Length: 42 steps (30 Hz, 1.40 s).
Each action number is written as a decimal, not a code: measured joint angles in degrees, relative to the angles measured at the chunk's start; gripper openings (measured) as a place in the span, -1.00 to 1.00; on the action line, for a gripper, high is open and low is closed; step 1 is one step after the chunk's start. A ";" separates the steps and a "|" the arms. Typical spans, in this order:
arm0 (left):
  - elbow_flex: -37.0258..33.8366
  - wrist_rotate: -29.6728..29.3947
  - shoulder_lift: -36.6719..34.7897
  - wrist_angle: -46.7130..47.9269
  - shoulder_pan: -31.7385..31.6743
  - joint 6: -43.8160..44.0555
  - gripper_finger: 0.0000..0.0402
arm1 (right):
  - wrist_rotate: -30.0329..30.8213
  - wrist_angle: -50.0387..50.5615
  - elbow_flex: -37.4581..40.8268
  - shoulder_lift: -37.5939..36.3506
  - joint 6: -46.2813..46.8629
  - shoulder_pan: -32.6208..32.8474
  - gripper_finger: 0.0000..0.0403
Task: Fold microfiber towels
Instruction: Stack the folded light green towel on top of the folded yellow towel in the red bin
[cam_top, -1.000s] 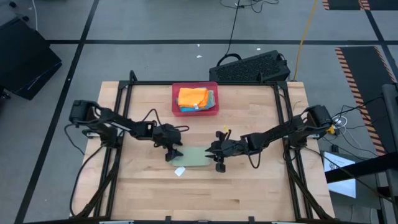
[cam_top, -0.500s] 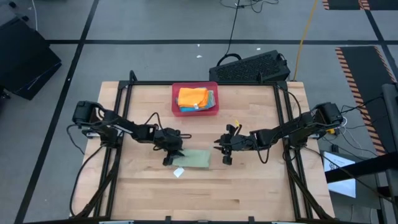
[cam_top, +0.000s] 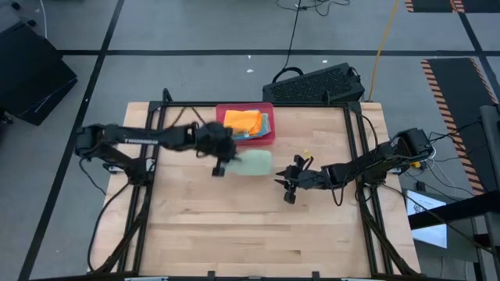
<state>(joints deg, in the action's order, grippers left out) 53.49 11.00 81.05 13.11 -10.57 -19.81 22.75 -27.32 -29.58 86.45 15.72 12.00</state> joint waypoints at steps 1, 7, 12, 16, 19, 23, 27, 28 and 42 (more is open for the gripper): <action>1.95 1.18 0.19 -0.14 -1.52 -1.71 -0.90 | 0.05 -1.08 0.64 -0.01 -0.06 0.08 -0.47; 9.55 10.59 0.37 4.05 -11.16 -6.66 -0.89 | -0.02 -6.18 3.07 0.01 -0.42 0.41 -0.47; 14.05 21.49 3.62 3.62 -18.83 -6.04 -0.89 | -0.04 -8.62 3.99 0.01 -1.52 0.44 -0.47; 15.67 30.37 8.73 4.03 -22.94 -4.13 -0.89 | -0.12 -9.21 4.04 0.01 -2.04 0.44 -0.47; 16.36 32.89 11.41 3.61 -24.55 -4.53 -0.89 | -0.24 -9.36 4.04 0.01 -2.04 0.49 -0.47; 17.01 33.27 13.62 3.03 -26.79 -7.00 -0.86 | -0.27 -9.19 4.04 0.01 -2.24 0.49 -0.47; 17.30 33.75 15.80 2.18 -29.56 -7.25 -0.86 | -0.27 -9.34 4.04 0.01 -3.09 0.49 -0.47; 17.30 33.97 16.60 2.24 -30.28 -7.19 -0.86 | -0.27 -9.34 4.04 0.01 -3.33 0.49 -0.47; 17.28 23.31 22.95 1.67 -34.36 -7.63 -0.28 | 3.57 -16.11 4.04 0.03 -8.31 -0.22 -0.47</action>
<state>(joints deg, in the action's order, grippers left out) 70.76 34.31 104.01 14.79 -44.93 -27.44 26.32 -43.43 -25.54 86.48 7.41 11.78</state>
